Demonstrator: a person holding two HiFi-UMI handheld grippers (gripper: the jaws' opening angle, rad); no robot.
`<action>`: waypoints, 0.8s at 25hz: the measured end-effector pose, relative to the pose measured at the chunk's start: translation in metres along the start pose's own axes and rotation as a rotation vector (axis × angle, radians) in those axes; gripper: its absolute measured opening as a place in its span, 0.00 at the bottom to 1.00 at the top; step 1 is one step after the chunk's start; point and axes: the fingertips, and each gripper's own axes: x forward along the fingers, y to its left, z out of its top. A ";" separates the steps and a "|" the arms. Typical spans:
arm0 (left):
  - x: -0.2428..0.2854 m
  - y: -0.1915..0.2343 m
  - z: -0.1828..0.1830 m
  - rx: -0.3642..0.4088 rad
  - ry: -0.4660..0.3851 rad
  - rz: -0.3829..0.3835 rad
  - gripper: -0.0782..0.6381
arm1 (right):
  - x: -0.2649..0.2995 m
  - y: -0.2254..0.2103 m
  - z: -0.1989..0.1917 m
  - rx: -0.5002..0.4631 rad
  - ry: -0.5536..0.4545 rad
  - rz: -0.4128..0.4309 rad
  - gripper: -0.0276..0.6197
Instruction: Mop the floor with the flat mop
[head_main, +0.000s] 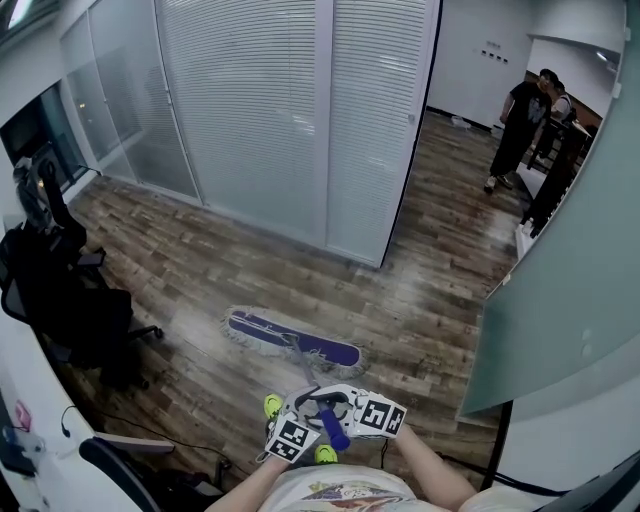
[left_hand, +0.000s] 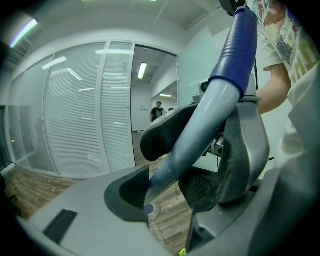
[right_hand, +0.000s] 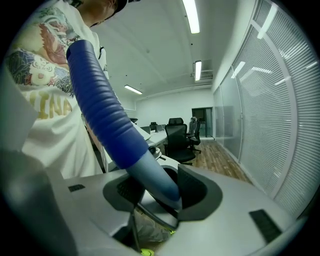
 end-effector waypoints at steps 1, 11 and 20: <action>0.003 0.001 -0.001 0.000 -0.001 -0.006 0.35 | -0.001 -0.002 0.000 0.003 -0.002 -0.001 0.32; 0.019 0.035 -0.006 0.023 0.009 -0.025 0.35 | 0.017 -0.035 -0.006 -0.002 -0.008 -0.001 0.33; 0.028 0.115 -0.009 -0.011 -0.021 -0.023 0.35 | 0.067 -0.097 0.006 0.002 0.000 0.000 0.34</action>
